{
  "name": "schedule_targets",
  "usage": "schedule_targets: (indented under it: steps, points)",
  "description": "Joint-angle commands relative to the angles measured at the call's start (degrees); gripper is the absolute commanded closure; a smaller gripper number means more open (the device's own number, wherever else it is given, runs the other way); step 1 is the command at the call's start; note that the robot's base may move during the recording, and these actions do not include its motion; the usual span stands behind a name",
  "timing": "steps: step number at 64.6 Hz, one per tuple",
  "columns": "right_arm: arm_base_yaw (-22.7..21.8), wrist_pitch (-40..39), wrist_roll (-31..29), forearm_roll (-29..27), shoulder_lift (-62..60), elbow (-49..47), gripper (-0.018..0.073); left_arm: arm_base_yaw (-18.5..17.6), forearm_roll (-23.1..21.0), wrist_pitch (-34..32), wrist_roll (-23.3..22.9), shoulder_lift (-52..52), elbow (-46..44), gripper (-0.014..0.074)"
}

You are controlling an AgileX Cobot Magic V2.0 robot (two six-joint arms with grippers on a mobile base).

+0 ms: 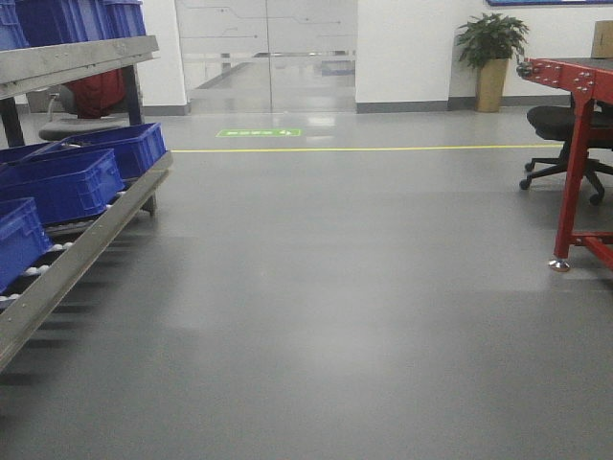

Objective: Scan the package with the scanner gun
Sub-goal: 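Drive the base forward across the floor toward the red-framed table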

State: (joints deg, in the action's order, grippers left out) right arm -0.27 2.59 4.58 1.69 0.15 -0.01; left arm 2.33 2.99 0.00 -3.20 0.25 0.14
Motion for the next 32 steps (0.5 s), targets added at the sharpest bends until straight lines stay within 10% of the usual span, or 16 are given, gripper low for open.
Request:
schedule_targets:
  steps: [1,32]
  points:
    - [-0.2,-0.9,0.1,0.1,-0.1,0.0,0.0727,-0.3,0.2,-1.0,-0.1,-0.2,-0.1,0.0708]
    - [-0.2,-0.9,0.1,0.1,-0.1,0.0,0.0727,-0.3,0.2,-1.0,-0.1,-0.2,-0.1,0.0708]
